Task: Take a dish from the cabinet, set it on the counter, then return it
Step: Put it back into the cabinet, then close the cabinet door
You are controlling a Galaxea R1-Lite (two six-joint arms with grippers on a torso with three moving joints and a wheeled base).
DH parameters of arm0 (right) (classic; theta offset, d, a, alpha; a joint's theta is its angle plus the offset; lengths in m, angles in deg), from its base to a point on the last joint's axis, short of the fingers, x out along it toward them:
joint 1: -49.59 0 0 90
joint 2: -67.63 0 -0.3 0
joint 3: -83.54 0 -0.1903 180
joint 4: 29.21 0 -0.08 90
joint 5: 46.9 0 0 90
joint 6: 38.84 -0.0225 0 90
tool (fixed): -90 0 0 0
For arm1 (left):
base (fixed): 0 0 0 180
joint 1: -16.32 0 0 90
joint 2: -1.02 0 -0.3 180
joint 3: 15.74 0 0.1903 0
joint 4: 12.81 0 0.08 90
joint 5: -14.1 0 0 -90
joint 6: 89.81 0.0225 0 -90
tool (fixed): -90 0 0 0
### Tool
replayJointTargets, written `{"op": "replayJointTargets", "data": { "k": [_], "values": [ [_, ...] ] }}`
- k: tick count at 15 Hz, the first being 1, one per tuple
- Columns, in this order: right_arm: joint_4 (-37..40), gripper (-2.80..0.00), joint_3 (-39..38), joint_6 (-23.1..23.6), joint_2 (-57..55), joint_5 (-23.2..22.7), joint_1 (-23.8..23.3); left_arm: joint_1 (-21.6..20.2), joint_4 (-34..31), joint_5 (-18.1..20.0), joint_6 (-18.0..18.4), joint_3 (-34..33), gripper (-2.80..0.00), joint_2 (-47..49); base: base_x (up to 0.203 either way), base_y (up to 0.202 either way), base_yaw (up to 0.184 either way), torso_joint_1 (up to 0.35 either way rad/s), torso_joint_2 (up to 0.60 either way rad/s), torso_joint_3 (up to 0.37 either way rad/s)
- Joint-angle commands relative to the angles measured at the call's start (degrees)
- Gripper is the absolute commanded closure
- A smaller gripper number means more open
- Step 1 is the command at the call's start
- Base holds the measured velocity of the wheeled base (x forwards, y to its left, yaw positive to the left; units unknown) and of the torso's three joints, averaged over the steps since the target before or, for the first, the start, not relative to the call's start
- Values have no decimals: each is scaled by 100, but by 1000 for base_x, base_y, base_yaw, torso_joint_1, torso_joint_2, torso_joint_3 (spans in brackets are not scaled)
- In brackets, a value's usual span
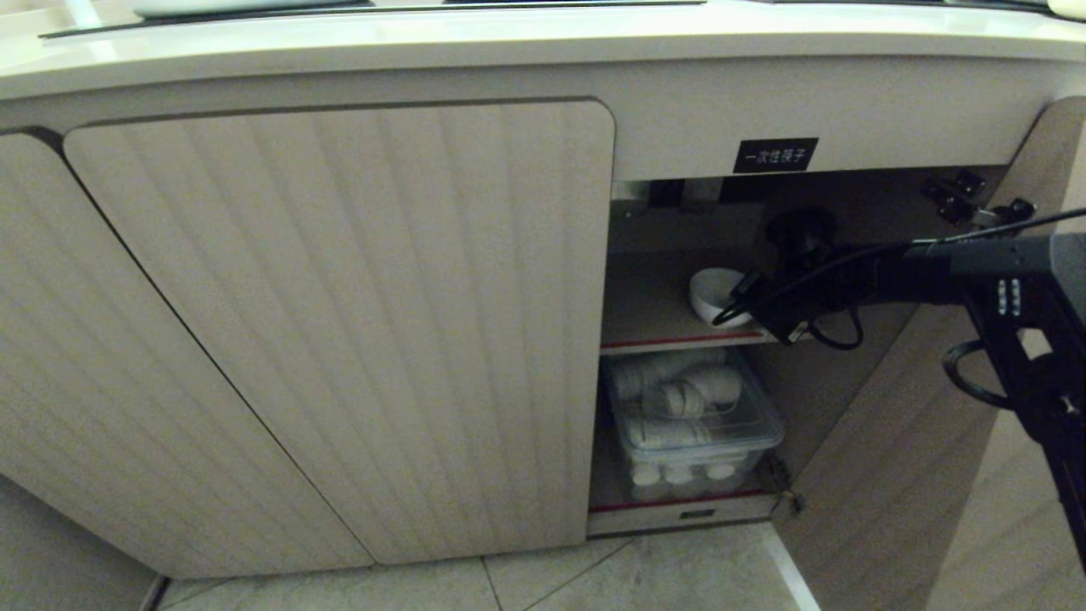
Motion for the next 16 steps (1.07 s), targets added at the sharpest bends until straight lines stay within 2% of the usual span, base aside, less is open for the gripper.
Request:
{"op": "replayJointTargets", "data": {
  "k": [1,5,8,10,16],
  "values": [
    [-67,-280,1,-27,1,10,3,0,0,0,0,-5,0,0,0,0,0,0,0,0],
    [-90,-280,-4,121,6,132,9,0,0,0,0,3,0,0,0,0,0,0,0,0],
    [-116,-280,-7,464,6,368,21,0,0,0,0,-1,0,0,0,0,0,0,0,0],
    [-395,-280,-16,659,-11,697,36,0,0,0,0,4,0,0,0,0,0,0,0,0],
    [-1028,-280,-77,1439,-12,1165,93,0,0,0,0,-5,0,0,0,0,0,0,0,0]
  ]
}}
